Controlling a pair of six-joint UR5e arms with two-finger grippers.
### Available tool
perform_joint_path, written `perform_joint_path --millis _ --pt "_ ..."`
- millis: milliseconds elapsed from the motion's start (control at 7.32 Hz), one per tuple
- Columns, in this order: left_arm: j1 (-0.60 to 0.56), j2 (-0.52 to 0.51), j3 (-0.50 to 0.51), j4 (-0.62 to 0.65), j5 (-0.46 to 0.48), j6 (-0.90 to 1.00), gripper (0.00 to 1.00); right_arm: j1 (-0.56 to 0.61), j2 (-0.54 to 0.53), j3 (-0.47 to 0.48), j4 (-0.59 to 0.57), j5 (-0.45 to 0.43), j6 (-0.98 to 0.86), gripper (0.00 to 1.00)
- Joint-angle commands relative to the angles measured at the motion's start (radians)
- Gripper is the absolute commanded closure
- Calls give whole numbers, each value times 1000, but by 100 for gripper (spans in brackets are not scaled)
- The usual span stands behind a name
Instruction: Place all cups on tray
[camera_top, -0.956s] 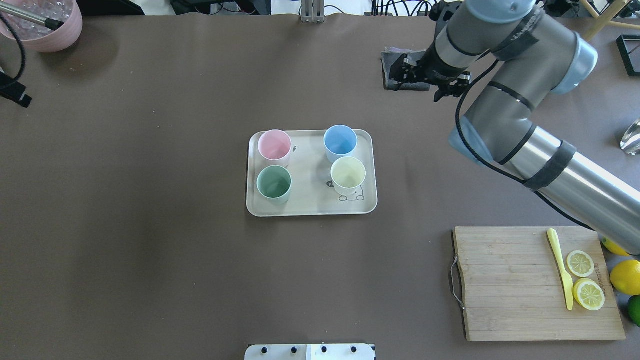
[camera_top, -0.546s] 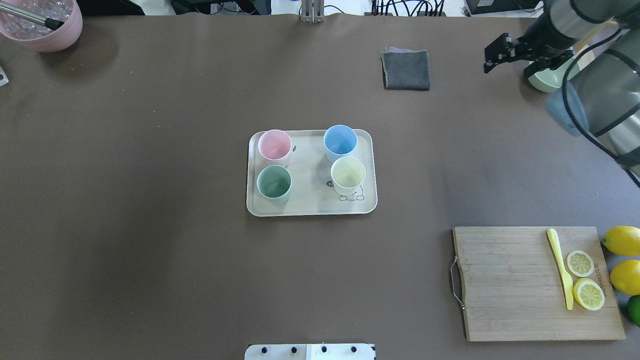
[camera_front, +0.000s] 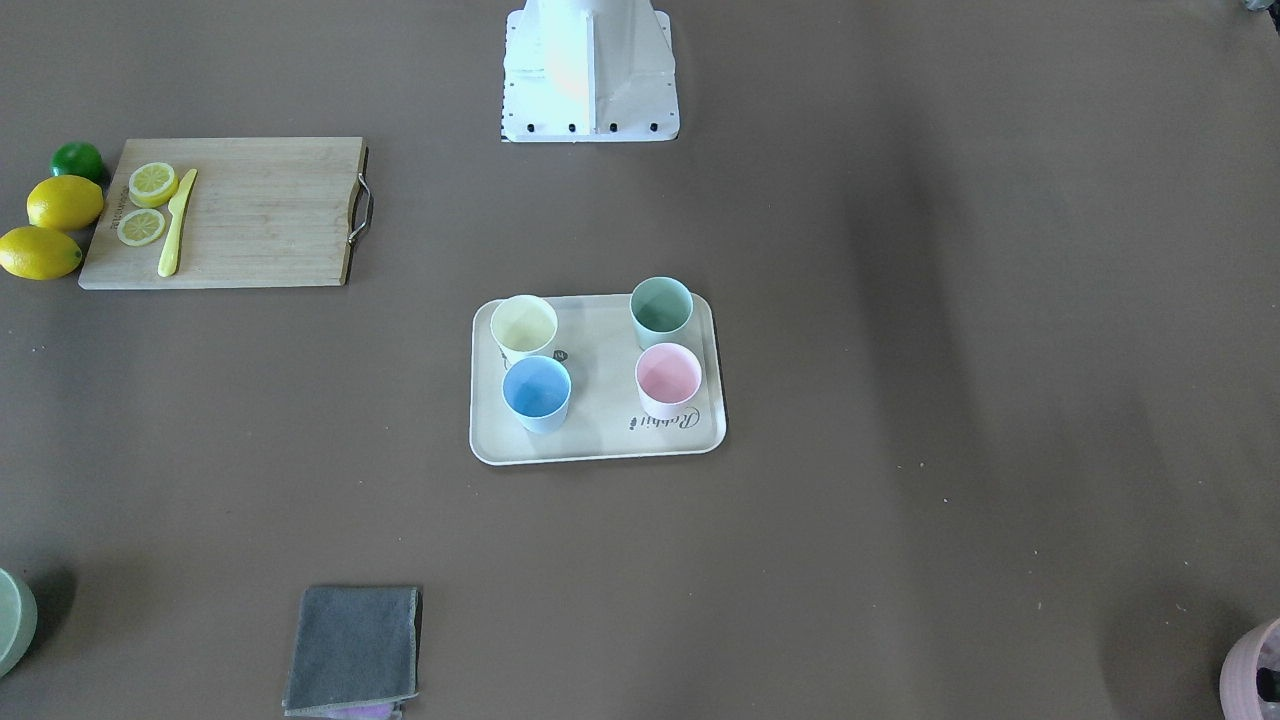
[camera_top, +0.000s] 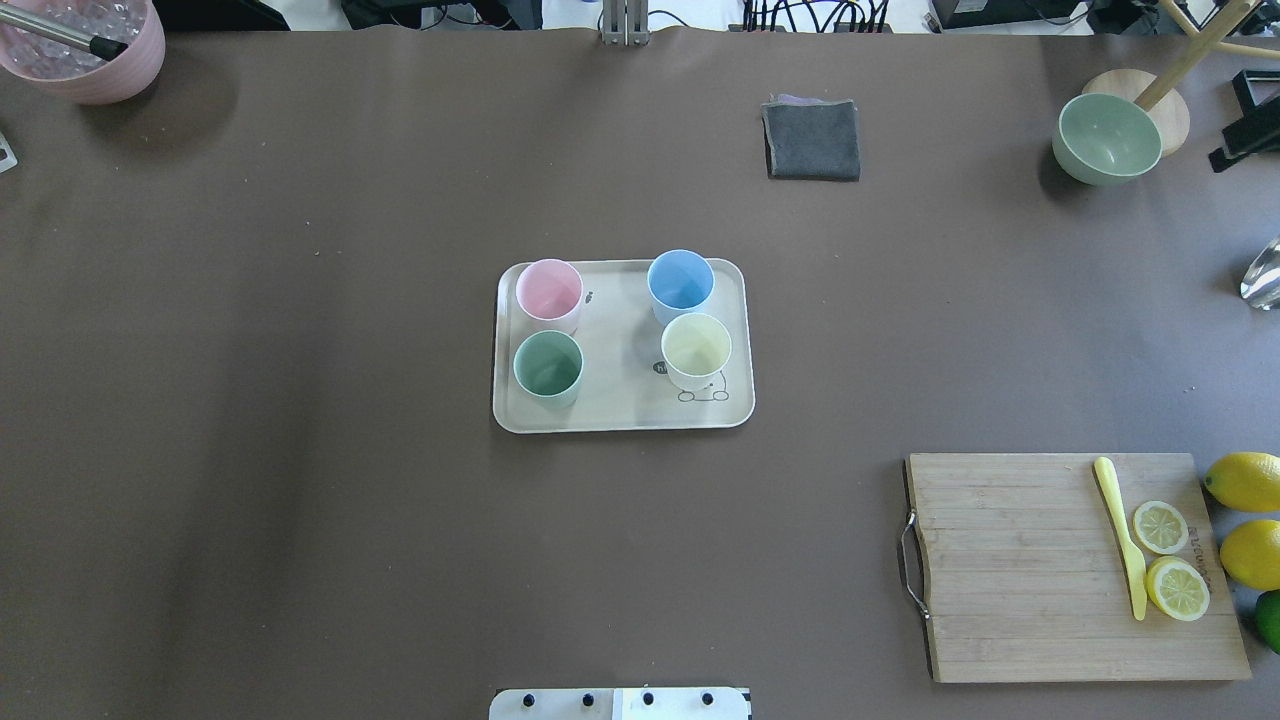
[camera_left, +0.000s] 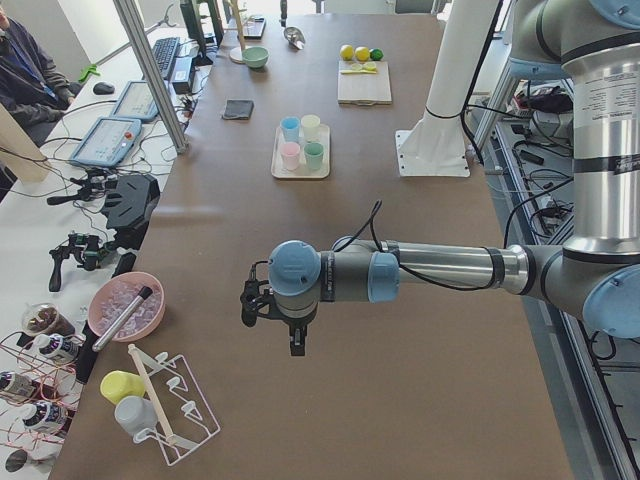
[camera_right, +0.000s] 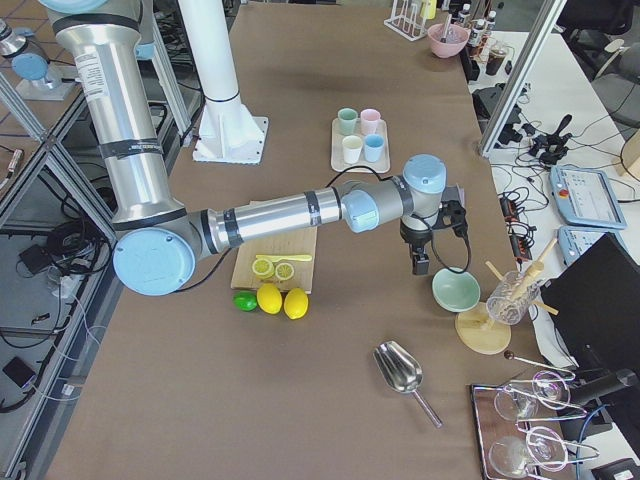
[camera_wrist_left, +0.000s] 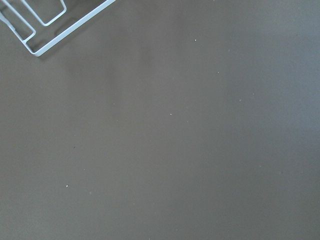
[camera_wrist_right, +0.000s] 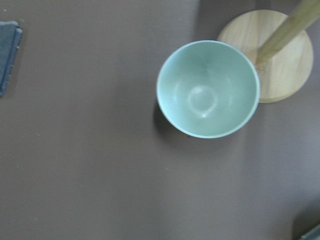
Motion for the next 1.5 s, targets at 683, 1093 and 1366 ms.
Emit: perform_joint_path --millis 683,1093,1366 --pt "-13 63 -10 -11 1 8 1 221 -228 3 -225 -40 -377 0" --pt "-13 62 -12 -11 1 8 1 221 -248 8 -225 -30 -384 0" --pt "-13 62 -12 -11 3 8 1 221 -247 8 -225 -30 -388 0"
